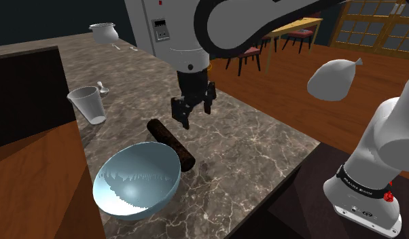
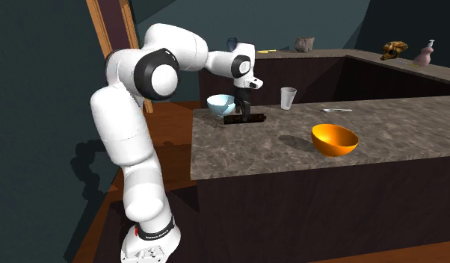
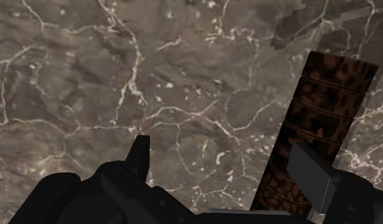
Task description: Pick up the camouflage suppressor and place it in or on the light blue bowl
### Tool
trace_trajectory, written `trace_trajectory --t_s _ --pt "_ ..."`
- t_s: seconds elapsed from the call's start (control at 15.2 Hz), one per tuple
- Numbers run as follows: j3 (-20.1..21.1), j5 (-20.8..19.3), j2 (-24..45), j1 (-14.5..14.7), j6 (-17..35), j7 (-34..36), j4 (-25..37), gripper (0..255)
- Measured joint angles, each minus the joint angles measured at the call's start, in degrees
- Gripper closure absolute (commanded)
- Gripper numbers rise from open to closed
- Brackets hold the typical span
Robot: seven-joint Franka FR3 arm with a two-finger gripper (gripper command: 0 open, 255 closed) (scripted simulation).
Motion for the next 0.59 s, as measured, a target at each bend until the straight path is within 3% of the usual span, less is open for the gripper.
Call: trace_trajectory --t_s 0.26,0.46,0.59 --pt "1.91 -6.62 9.69 2.72 -0.66 7.36 8.53 0" --pt "2.02 -12.25 18.47 6.33 -2.42 12.46 17.33 0" --pt "1.82 -13.62 20.57 7.39 -2.12 13.77 18.69 0"
